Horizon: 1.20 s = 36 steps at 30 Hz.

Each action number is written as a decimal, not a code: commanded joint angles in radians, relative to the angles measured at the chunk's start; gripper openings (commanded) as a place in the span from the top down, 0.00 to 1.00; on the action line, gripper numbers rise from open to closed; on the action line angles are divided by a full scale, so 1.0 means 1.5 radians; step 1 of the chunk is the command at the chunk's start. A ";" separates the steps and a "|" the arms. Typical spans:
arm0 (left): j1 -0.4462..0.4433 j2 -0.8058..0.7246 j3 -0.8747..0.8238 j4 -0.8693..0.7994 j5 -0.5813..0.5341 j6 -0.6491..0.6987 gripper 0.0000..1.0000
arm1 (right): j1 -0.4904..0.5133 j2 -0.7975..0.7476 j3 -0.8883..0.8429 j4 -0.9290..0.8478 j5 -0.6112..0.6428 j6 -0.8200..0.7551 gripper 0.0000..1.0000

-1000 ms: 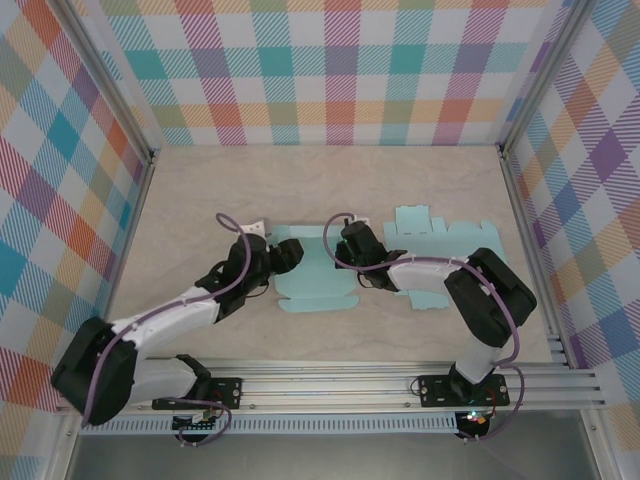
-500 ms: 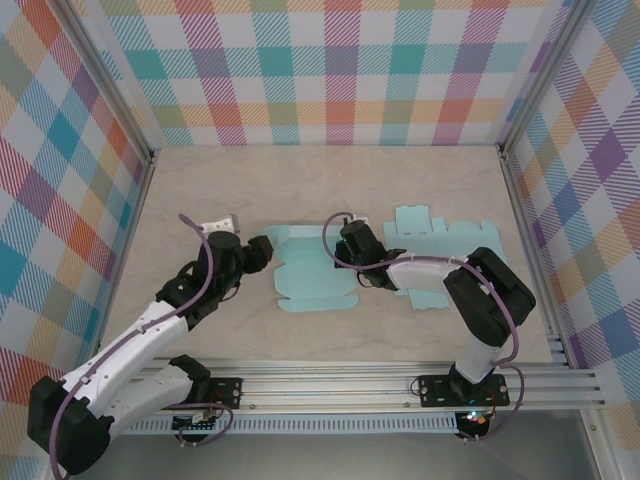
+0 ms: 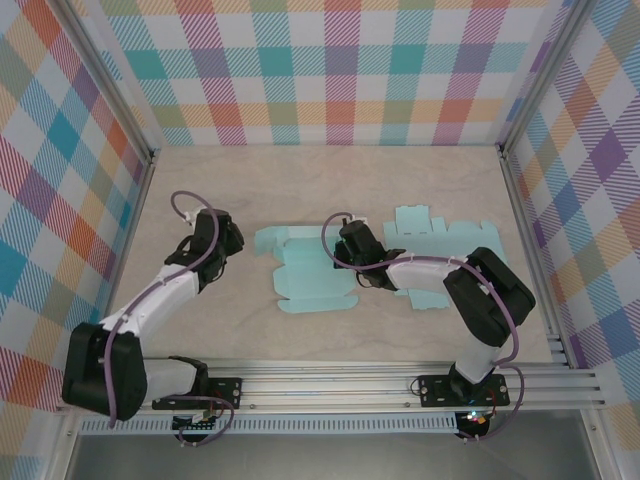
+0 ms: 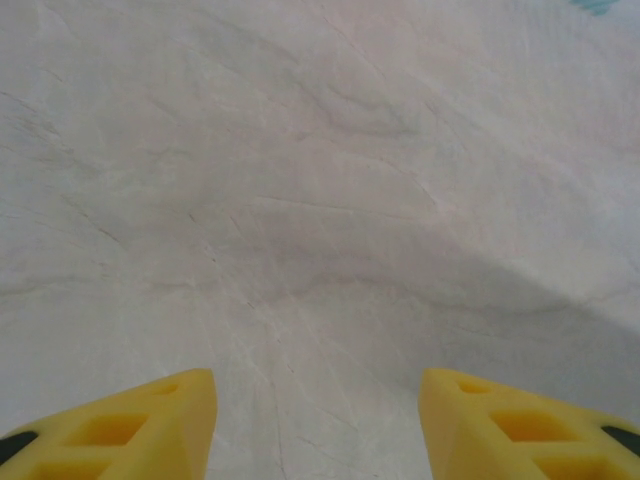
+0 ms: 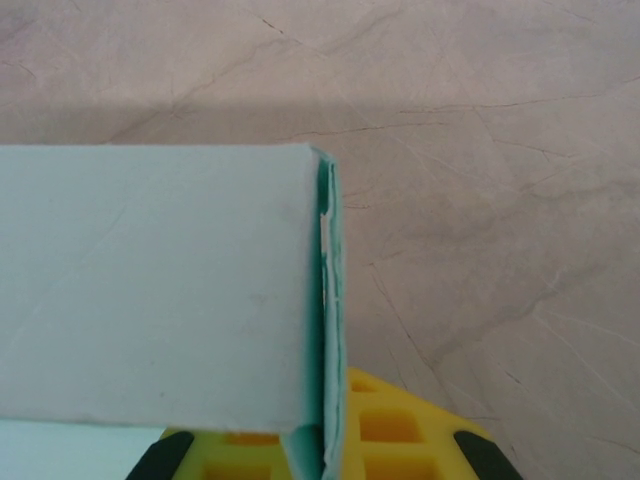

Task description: Fold the paper box

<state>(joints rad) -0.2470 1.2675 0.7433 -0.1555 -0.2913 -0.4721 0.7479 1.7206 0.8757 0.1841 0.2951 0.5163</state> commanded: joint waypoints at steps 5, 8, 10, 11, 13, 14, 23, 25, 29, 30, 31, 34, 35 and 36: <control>0.007 0.095 0.015 0.119 0.102 0.036 0.47 | 0.008 0.033 0.014 -0.055 -0.021 0.002 1.00; -0.001 0.114 0.012 0.144 0.156 0.034 0.49 | 0.008 0.036 0.015 -0.057 -0.017 0.004 1.00; -0.012 0.115 0.005 0.152 0.177 0.033 0.53 | 0.008 0.036 0.015 -0.059 -0.014 0.006 1.00; -0.017 0.113 0.001 0.156 0.184 0.030 0.54 | 0.008 0.035 0.016 -0.061 -0.012 0.006 1.00; -0.031 0.106 -0.012 0.165 0.199 0.022 0.56 | 0.008 0.037 0.018 -0.063 -0.009 0.006 1.00; -0.036 0.103 -0.018 0.167 0.206 0.018 0.56 | 0.008 0.037 0.018 -0.063 -0.009 0.005 1.00; -0.090 0.069 -0.058 0.172 0.243 -0.016 0.57 | 0.008 0.039 0.021 -0.065 -0.005 0.009 1.00; -0.098 0.051 -0.064 0.165 0.247 -0.012 0.57 | 0.008 0.041 0.022 -0.064 -0.006 0.009 1.00; -0.110 0.030 -0.065 0.147 0.247 0.006 0.56 | 0.009 0.042 0.021 -0.061 -0.007 0.010 1.00; -0.114 0.029 -0.064 0.144 0.251 0.011 0.56 | 0.009 0.042 0.021 -0.060 -0.008 0.010 1.00; -0.117 0.027 -0.063 0.142 0.256 0.019 0.56 | 0.009 0.043 0.021 -0.061 -0.008 0.010 1.00; -0.134 0.017 -0.061 0.127 0.252 0.039 0.56 | 0.008 0.040 0.019 -0.062 -0.008 0.010 1.00; -0.140 0.013 -0.061 0.118 0.246 0.047 0.55 | 0.009 0.039 0.018 -0.061 -0.007 0.011 1.00; -0.144 0.010 -0.061 0.111 0.237 0.052 0.54 | 0.009 0.038 0.018 -0.062 -0.006 0.010 1.00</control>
<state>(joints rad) -0.4393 1.3148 0.6548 0.0555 0.0666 -0.4400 0.7490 1.7451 0.9073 0.1711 0.2993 0.5171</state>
